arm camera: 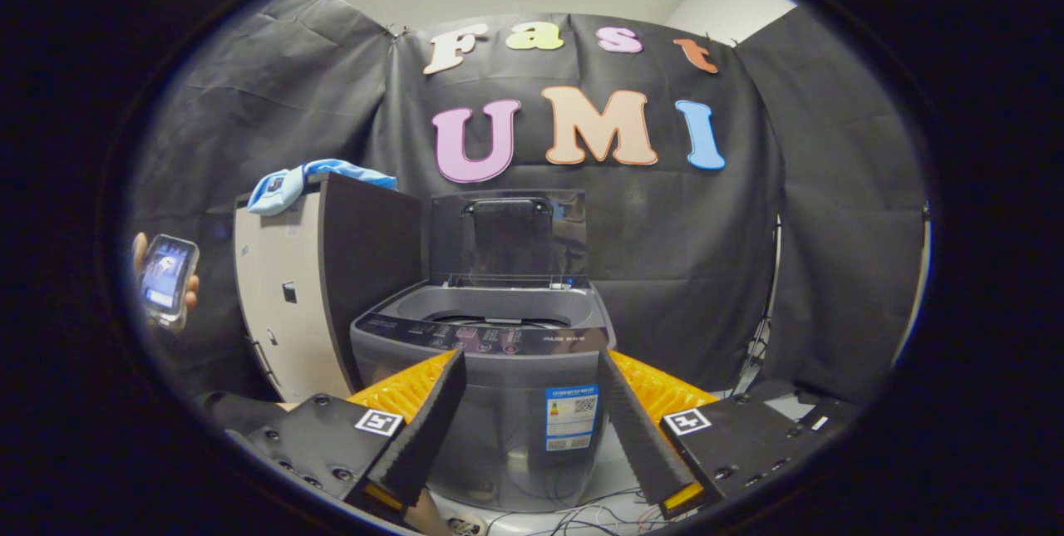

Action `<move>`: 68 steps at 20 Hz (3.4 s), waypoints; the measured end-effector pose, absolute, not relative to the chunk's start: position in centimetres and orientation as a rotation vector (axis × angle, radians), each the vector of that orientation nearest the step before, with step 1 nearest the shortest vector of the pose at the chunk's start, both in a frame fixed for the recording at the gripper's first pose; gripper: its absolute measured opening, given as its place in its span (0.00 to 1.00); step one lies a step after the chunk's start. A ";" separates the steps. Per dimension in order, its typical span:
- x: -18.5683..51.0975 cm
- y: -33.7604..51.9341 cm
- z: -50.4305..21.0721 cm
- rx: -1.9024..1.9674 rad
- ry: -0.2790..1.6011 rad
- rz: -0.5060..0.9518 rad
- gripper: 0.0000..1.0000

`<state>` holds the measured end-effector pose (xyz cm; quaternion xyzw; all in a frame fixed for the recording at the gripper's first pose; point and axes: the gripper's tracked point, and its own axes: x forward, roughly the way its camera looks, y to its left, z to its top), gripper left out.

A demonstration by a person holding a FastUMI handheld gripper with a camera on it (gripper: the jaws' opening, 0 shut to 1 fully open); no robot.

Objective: Put the clothes into the washing machine and then close the washing machine lid.

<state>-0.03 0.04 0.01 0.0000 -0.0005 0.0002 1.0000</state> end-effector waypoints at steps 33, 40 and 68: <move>13.5 16.5 21.3 0.070 -0.080 0.231 0.97; 20.2 30.4 27.4 -0.019 -0.034 0.406 0.97; 24.9 40.5 18.9 0.060 0.383 0.468 0.08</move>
